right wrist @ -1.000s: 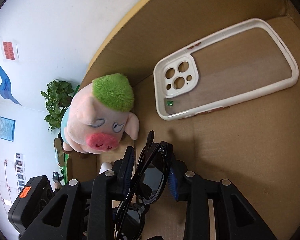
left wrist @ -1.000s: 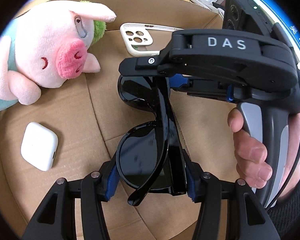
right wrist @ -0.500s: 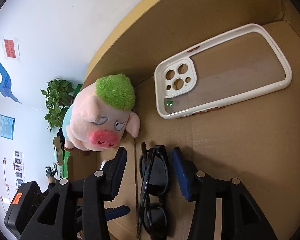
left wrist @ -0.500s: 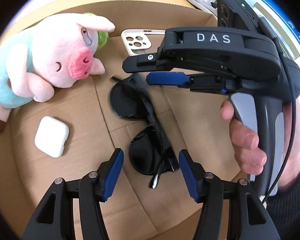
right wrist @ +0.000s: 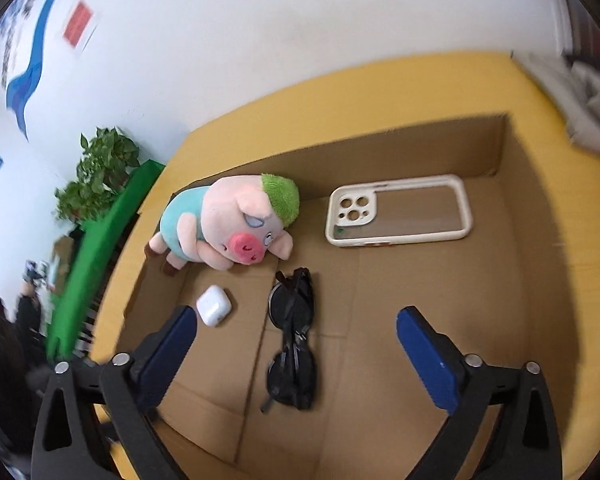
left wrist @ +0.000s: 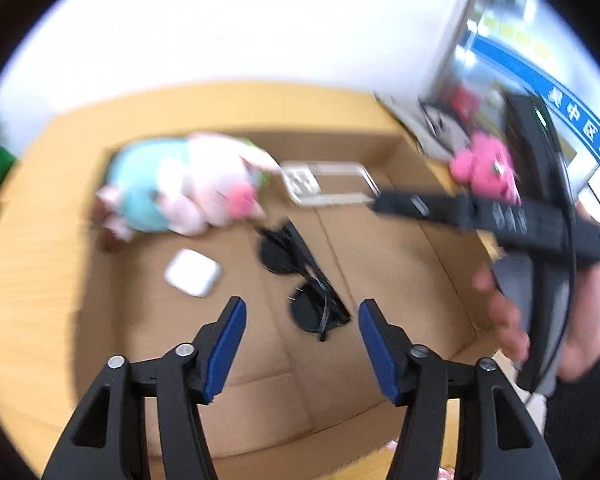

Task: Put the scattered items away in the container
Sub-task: 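Lower the sunglasses into the box and open the right gripper, then withdraw both grippers from the box toward the pink pen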

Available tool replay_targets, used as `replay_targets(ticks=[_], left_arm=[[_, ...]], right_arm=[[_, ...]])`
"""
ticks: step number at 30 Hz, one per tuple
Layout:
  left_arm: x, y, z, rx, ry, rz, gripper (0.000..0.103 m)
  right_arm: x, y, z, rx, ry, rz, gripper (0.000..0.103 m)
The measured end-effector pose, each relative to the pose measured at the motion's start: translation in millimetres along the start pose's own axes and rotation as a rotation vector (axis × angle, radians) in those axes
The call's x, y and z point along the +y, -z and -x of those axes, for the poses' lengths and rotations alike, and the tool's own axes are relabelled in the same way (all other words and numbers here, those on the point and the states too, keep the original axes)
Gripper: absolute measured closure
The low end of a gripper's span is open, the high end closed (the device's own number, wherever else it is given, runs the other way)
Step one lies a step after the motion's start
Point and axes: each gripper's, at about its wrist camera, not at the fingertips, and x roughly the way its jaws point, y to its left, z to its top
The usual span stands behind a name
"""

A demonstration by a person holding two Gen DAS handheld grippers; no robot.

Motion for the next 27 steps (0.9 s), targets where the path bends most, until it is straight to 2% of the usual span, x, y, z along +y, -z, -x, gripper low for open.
replay_targets(ticks=[2, 3, 7, 11, 17, 23, 27], left_arm=[[-2.6, 11.2, 24.0, -0.099, -0.064, 0.013, 0.023], [1.3, 15.1, 35.9, -0.136, -0.088, 0.018, 0.023], [4.1, 35.3, 65.7, -0.211, -0.141, 0.024, 0.023], [-8.4, 60.2, 107.9, -0.232, -0.136, 0.044, 0.023], [-14.2, 85.2, 111.7, -0.238, -0.132, 0.071, 0.023], [-24.3, 100.3, 113.0, -0.247, -0.156, 0.065, 0.023], [-30.5, 106.5, 111.6, -0.244, -0.142, 0.068, 0.023]], right_arm=[[12.8, 18.1, 22.0, -0.046, 0.088, 0.051, 0.0], [14.9, 28.1, 31.5, -0.062, 0.124, 0.07, 0.0], [27.7, 70.3, 66.5, -0.144, 0.192, 0.141, 0.0], [49.6, 101.9, 92.3, -0.216, 0.245, 0.217, 0.0], [59.0, 137.2, 116.7, -0.243, 0.299, 0.254, 0.0], [62.7, 167.3, 132.4, -0.235, 0.314, 0.275, 0.0], [67.0, 177.9, 135.7, -0.231, 0.312, 0.292, 0.0]])
